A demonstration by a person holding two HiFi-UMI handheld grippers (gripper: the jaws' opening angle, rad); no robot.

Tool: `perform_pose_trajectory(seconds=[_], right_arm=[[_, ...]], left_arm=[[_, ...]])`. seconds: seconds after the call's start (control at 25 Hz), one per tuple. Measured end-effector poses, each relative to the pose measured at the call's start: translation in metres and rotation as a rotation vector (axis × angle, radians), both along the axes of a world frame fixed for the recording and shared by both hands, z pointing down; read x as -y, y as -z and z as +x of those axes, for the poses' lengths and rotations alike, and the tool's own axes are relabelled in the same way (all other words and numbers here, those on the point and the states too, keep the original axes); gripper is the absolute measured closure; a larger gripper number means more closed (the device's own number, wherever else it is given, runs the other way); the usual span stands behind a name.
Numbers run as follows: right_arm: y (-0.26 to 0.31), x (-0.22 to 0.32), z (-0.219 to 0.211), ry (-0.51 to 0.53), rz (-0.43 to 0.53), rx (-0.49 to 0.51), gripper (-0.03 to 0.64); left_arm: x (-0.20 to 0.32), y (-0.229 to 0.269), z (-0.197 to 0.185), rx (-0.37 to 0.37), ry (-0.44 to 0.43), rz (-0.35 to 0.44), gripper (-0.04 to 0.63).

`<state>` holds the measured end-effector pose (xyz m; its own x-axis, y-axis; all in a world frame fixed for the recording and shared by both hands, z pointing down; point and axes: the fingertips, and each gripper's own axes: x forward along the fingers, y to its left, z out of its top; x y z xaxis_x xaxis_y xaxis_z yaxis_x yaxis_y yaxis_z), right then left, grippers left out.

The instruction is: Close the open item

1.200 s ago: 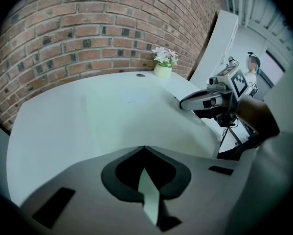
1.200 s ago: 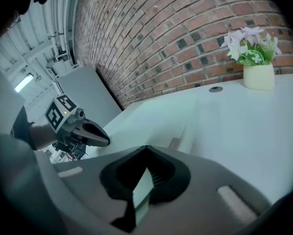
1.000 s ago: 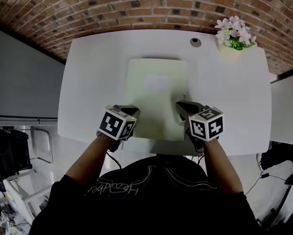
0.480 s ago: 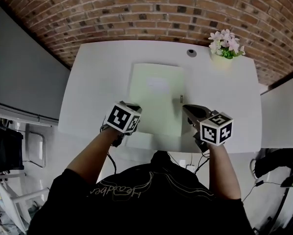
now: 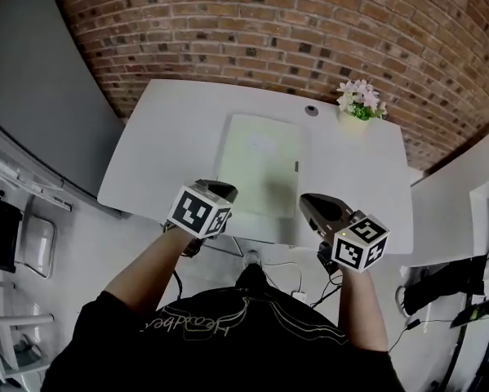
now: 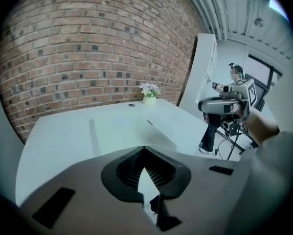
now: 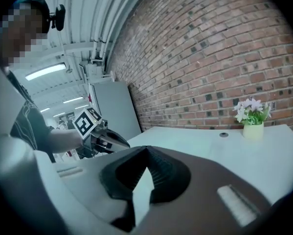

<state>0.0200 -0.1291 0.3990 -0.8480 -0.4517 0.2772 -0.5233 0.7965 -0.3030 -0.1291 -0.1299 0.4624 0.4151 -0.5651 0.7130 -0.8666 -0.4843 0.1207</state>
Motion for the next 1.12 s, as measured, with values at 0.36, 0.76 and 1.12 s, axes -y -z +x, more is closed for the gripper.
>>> perform_pose_trajectory(seconds=[0.36, 0.76, 1.12], right_arm=[[0.054, -0.087, -0.031, 0.068, -0.016, 0.215, 0.612], [0.073, -0.144, -0.031, 0.135, -0.015, 0.354, 0.612], [0.066, -0.191, 0.016, 0.113, -0.102, 0.458, 0.613]], left_arm=[[-0.075, 0.055, 0.008, -0.163, -0.013, 0.12, 0.592], [-0.142, 0.105, 0.02, -0.485, -0.059, 0.225, 0.592], [-0.193, 0.114, 0.076, -0.685, -0.1, 0.217, 0.593]])
